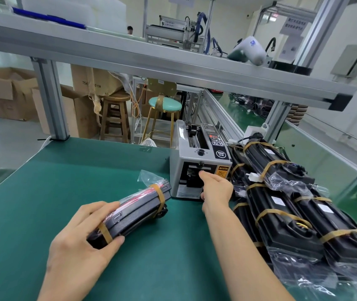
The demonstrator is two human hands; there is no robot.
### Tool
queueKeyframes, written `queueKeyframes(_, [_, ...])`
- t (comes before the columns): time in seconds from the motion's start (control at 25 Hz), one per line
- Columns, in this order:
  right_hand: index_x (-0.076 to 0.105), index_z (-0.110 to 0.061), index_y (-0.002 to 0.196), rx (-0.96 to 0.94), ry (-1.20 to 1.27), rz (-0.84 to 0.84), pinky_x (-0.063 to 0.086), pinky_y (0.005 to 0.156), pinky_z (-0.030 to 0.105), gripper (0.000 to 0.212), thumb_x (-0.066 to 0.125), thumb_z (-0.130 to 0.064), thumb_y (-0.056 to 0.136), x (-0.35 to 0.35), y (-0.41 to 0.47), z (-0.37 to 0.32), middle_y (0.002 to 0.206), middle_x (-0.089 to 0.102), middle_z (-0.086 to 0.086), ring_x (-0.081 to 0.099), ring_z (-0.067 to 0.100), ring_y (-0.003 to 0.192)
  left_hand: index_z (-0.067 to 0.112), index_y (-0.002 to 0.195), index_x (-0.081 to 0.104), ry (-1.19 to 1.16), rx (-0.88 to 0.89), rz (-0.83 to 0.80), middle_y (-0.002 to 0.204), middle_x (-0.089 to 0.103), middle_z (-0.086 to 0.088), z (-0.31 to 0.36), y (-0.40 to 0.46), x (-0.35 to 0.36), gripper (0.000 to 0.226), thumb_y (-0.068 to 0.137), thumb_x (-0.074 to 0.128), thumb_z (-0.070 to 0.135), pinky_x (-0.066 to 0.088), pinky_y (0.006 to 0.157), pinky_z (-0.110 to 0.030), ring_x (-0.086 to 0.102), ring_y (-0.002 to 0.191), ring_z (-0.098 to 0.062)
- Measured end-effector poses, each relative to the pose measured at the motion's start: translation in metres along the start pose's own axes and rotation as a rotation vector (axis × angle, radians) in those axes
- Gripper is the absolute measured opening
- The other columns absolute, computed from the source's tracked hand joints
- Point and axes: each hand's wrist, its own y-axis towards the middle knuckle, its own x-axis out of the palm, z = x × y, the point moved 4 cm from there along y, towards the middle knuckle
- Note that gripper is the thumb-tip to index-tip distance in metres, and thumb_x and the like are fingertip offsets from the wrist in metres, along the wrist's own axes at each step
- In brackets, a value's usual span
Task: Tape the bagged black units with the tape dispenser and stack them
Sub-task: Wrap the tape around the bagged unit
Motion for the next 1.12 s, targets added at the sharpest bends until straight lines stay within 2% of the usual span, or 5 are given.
queueKeyframes(0.24, [0.063, -0.015, 0.075, 0.202, 0.235, -0.183, 0.029, 0.045, 0.017, 0.013, 0.071, -0.013, 0.085, -0.013, -0.026, 0.000, 0.059, 0.042, -0.005, 0.034, 0.007, 0.051, 0.036, 0.105, 0.068, -0.011, -0.012, 0.028, 0.109, 0.056, 0.025, -0.002, -0.001, 0.001, 0.060, 0.051, 0.085, 0.016, 0.028, 0.086, 0.007, 0.051, 0.095, 0.013])
queueKeyframes(0.48, [0.074, -0.023, 0.063, 0.038, 0.162, -0.662, 0.030, 0.059, 0.020, 0.009, 0.074, -0.032, 0.061, -0.020, -0.113, -0.019, 0.058, 0.046, -0.010, 0.037, 0.005, 0.056, 0.038, 0.103, 0.067, -0.015, -0.067, 0.066, 0.105, 0.059, 0.022, 0.004, -0.004, 0.003, 0.063, 0.052, 0.089, 0.007, 0.031, 0.085, 0.004, 0.054, 0.095, 0.010])
queueKeyframes(0.64, [0.072, -0.024, 0.058, -0.091, 0.050, -0.777, 0.037, 0.063, 0.012, 0.025, 0.068, -0.015, 0.081, -0.001, -0.148, -0.009, 0.055, 0.056, -0.014, 0.044, -0.003, 0.053, 0.046, 0.102, 0.062, -0.052, -0.085, 0.071, 0.104, 0.059, 0.020, 0.011, -0.007, 0.004, 0.075, 0.052, 0.087, -0.003, 0.036, 0.083, -0.001, 0.057, 0.095, 0.005])
queueKeyframes(0.88, [0.071, -0.016, 0.072, -1.189, -0.367, -0.299, 0.042, 0.063, 0.034, 0.015, 0.067, -0.020, 0.086, 0.003, -0.166, -0.009, 0.069, 0.055, -0.004, 0.051, 0.018, 0.067, 0.039, 0.102, 0.066, -0.074, -0.120, 0.081, 0.103, 0.061, 0.019, 0.008, -0.002, 0.003, 0.065, 0.055, 0.086, 0.000, 0.043, 0.082, -0.010, 0.060, 0.093, 0.000])
queueKeyframes(1.12, [0.073, -0.013, 0.072, -1.663, -0.409, -0.344, 0.033, 0.056, 0.032, 0.019, 0.065, -0.018, 0.089, 0.001, -0.197, 0.000, 0.065, 0.056, 0.001, 0.045, 0.023, 0.057, 0.046, 0.095, 0.064, -0.219, -0.160, 0.106, 0.099, 0.061, 0.018, 0.013, -0.001, 0.002, 0.043, 0.063, 0.065, 0.016, 0.046, 0.079, -0.015, 0.061, 0.092, -0.002])
